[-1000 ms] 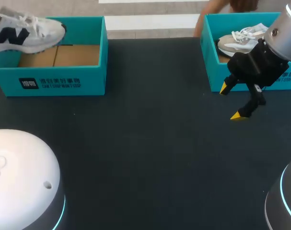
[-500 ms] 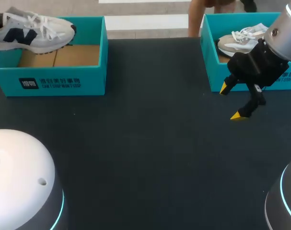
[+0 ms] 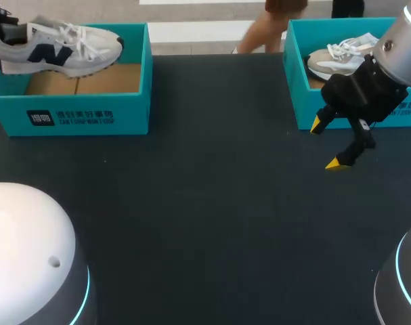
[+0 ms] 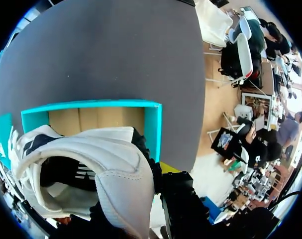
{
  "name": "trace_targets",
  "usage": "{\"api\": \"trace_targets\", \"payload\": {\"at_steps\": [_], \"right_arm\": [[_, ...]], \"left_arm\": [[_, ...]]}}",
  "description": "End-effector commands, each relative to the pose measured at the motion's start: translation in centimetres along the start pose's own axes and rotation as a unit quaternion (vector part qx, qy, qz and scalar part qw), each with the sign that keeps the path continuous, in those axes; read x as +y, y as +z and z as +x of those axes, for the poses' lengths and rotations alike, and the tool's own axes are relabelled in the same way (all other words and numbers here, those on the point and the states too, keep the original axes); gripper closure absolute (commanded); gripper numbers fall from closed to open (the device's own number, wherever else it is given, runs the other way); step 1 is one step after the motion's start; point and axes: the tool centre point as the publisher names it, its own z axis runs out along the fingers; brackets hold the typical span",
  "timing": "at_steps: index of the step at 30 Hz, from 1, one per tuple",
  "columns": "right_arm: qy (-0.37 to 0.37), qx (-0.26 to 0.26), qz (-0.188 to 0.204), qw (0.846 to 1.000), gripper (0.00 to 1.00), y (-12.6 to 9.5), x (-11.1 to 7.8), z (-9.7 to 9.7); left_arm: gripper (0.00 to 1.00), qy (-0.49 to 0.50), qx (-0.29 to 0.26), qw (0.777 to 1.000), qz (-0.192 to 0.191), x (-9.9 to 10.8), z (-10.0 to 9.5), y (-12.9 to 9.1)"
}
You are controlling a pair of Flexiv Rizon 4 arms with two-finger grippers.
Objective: Take the shoe out of the shoebox, open the shoe tongue, remove and reinsert the insole, then place the shoe into the shoebox
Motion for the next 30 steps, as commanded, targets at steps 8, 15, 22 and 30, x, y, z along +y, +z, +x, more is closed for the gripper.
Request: {"api": "trace_targets", "payload": {"at_steps": [8,15,22,30], "right_arm": [[0.0,0.001,0.001,1.0,0.0,0.1,0.0,-0.1],[0.0,0.001,0.001,1.0,0.0,0.1,0.0,-0.1],[0.0,0.001,0.001,1.0,0.0,0.1,0.0,-0.1],[0.0,0.001,0.001,1.0,0.0,0.1,0.0,-0.1]], "left_arm": [[1.0,0.003,0.001,1.0,0.015,1.5,-1.4,3.3],[1.0,0.004,-0.002,0.999,0.04,0.7,-1.5,5.3],[1.0,0.011,-0.004,0.997,0.075,-0.3,-1.2,7.6],[1.0,0.025,-0.009,0.996,0.087,-1.6,-1.2,9.3]]}}
